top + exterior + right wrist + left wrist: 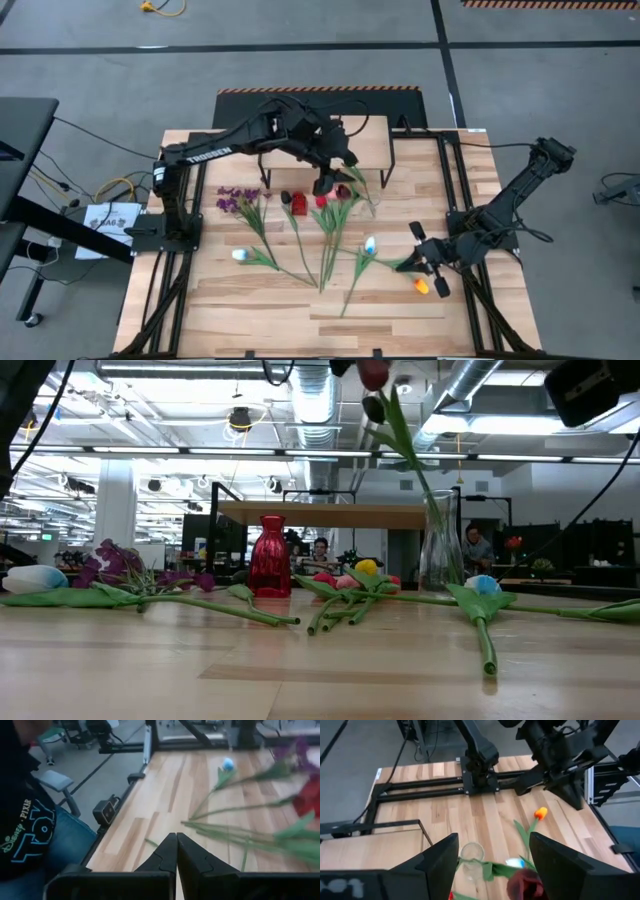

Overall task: Pick and place flowers into a vace then onto a shelf
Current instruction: Put the bottom yellow flower into the transparent vase

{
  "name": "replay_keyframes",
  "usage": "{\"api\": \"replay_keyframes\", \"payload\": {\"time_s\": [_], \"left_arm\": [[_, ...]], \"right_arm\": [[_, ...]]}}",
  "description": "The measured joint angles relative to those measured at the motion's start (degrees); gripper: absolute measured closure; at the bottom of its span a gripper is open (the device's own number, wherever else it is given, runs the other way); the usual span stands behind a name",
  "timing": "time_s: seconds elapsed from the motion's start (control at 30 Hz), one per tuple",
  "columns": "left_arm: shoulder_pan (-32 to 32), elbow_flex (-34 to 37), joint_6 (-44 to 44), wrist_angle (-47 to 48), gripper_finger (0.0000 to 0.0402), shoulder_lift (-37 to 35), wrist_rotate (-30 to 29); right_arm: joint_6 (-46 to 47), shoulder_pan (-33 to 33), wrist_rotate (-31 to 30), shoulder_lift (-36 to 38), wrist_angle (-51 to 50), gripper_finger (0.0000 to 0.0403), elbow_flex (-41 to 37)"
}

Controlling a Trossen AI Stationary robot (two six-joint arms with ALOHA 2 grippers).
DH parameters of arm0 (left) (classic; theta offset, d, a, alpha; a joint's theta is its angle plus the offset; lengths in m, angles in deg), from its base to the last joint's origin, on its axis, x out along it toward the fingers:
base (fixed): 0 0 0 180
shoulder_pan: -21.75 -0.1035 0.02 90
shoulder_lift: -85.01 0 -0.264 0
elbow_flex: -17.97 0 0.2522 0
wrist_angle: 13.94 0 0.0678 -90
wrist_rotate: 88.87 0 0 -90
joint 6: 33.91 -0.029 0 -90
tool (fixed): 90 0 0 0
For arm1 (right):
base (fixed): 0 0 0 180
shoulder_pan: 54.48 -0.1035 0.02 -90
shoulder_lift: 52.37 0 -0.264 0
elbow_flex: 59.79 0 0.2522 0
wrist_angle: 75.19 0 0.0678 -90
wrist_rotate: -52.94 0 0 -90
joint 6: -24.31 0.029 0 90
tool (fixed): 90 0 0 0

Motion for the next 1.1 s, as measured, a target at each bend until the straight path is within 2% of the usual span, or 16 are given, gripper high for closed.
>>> {"api": "replay_keyframes", "payload": {"time_s": [0.1, 0.23, 0.33, 0.53, 0.63, 0.87, 1.1], "left_arm": [[0.74, -4.34, 0.08, 3.71, 0.0168, 0.00, -0.66], [3.90, -9.64, -0.06, 8.26, 0.0168, 0.00, -5.20], [7.58, -12.50, -0.53, 9.41, 0.0168, 0.00, -9.58], [13.83, -12.46, 2.48, 10.12, 0.0168, -2.20, -19.39], [15.90, -12.48, 3.25, 12.27, 0.0168, -3.72, -22.40], [19.64, -12.48, 4.50, 15.10, 0.0168, -5.76, -24.99], [21.00, -12.43, 5.06, 16.71, 0.0168, -5.73, -25.43]], "right_arm": [[5.14, 1.22, 0.00, -0.19, -3.18, 0.0403, 0.00], [13.57, 3.06, 0.71, -2.28, -7.61, 0.0403, 0.00], [19.24, 3.99, 4.47, -4.93, -8.87, 0.0401, 0.00], [28.98, 4.39, 12.05, -11.51, -9.54, 0.0371, 2.42], [33.67, 4.46, 13.54, -14.94, -13.07, 0.0350, 3.94], [41.73, 4.85, 17.52, -22.79, -19.65, 0.0321, 7.01], [45.89, 4.92, 22.11, -29.44, -22.98, 0.0320, 8.23]]}}
